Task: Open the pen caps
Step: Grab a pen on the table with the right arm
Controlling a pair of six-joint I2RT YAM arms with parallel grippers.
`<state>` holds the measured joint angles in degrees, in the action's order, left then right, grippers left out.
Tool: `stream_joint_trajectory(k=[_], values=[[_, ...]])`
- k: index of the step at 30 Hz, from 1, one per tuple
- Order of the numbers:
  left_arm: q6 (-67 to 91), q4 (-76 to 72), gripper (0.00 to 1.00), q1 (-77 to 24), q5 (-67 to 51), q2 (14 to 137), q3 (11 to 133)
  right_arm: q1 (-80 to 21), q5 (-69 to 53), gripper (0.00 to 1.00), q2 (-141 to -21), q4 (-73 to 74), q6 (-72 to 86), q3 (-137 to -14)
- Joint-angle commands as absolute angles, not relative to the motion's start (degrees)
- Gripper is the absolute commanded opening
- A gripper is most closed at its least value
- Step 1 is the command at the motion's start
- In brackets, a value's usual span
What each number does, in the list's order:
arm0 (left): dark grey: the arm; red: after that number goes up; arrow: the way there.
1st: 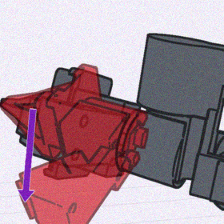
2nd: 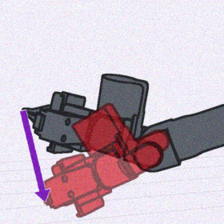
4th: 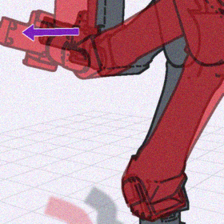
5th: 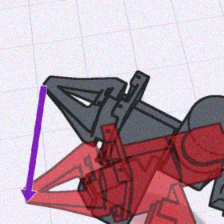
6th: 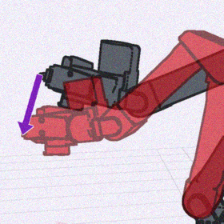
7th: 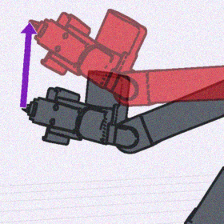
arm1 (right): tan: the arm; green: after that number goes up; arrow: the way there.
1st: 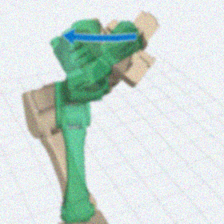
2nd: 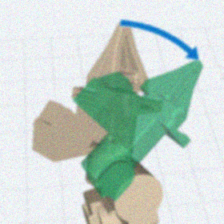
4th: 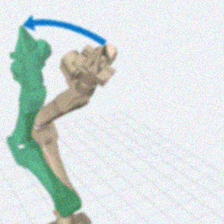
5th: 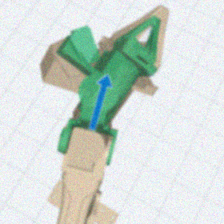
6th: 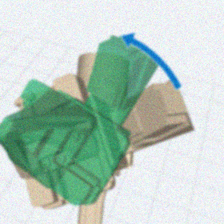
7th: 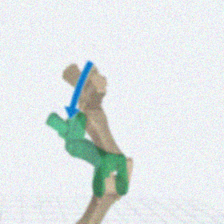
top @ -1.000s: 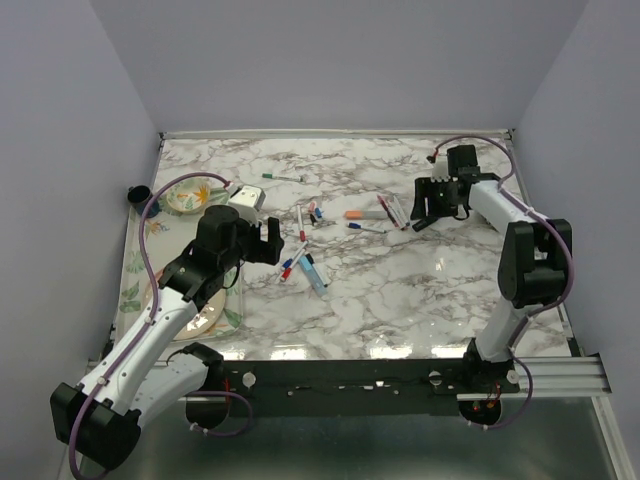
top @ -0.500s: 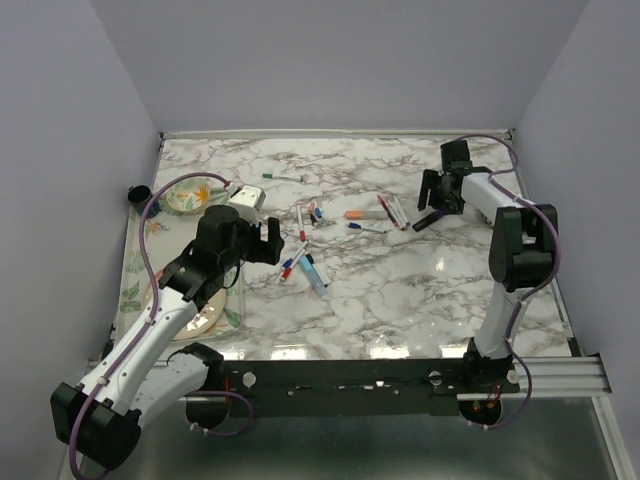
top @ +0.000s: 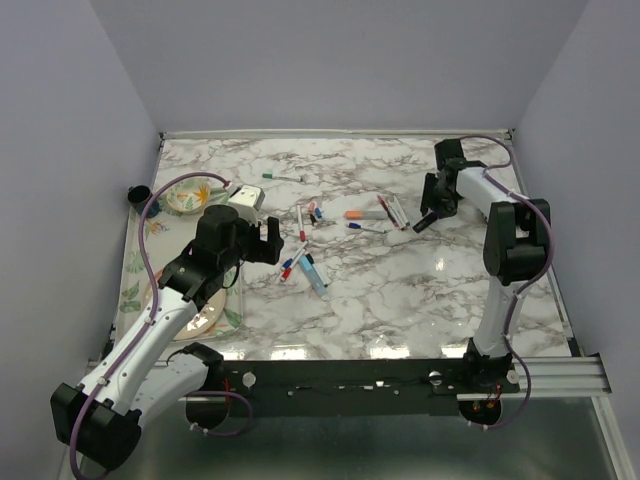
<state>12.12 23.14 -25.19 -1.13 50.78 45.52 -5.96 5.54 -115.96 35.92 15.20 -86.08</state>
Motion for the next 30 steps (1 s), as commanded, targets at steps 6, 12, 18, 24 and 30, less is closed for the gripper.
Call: stream_joint_trajectory(k=[6,12,18,24,30], values=[[11.6,21.7,0.94,-24.8,-2.4,49.6,45.8,-6.2,6.9,0.52,-118.4,43.4,15.2,-88.9],[11.6,21.6,0.94,-24.7,-2.4,49.6,45.8,-6.3,4.4,0.56,-120.1,46.5,14.8,-91.7],[11.6,21.7,0.94,-24.7,-2.2,49.4,45.8,-6.5,5.1,0.55,-120.0,48.1,14.0,-91.2],[11.6,21.7,0.94,-24.6,-2.4,49.2,45.6,-6.5,2.5,0.4,-120.1,51.7,12.6,-90.5],[11.6,21.6,0.94,-24.6,-2.3,48.9,45.5,-6.4,2.5,0.37,-118.9,51.8,11.5,-87.7]])
